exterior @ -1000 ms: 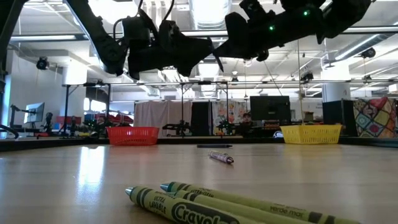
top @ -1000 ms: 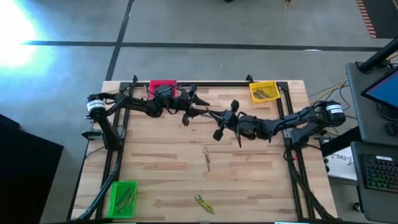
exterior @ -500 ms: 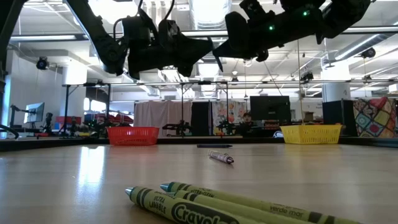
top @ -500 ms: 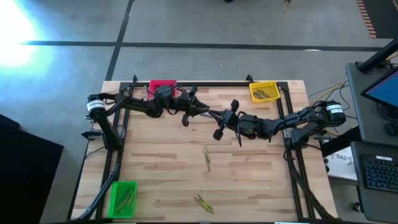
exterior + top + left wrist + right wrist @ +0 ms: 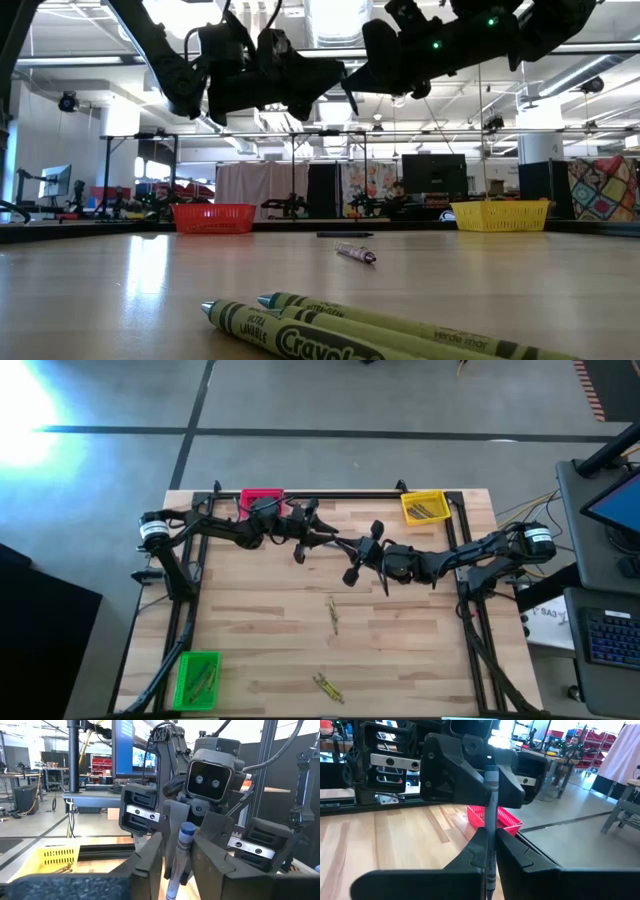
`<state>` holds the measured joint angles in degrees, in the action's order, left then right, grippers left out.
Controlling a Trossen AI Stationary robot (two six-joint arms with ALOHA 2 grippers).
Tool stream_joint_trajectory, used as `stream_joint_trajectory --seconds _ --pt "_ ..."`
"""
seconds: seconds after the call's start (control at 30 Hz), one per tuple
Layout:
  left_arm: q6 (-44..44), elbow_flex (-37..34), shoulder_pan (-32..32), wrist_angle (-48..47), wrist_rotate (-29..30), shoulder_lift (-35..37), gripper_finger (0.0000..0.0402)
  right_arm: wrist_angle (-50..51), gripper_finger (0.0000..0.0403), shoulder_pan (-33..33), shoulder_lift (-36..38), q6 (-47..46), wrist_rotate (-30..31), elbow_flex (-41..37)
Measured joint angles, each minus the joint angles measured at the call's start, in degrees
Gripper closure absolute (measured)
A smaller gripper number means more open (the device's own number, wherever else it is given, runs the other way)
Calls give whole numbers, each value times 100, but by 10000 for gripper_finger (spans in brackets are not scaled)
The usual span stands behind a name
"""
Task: Sort crayons
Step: Put the blue crayon into the red bin
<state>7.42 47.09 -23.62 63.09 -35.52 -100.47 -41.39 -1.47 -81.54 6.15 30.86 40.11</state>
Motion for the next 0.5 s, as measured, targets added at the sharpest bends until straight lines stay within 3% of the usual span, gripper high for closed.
stream_joint_trajectory --seconds 0.3,0.5 --pt "-94 1 0 -15 -52 2 394 7 387 3 0 -99 46 -1" --pt "-53 2 -119 -241 156 23 399 718 326 84 121 -807 172 -1"
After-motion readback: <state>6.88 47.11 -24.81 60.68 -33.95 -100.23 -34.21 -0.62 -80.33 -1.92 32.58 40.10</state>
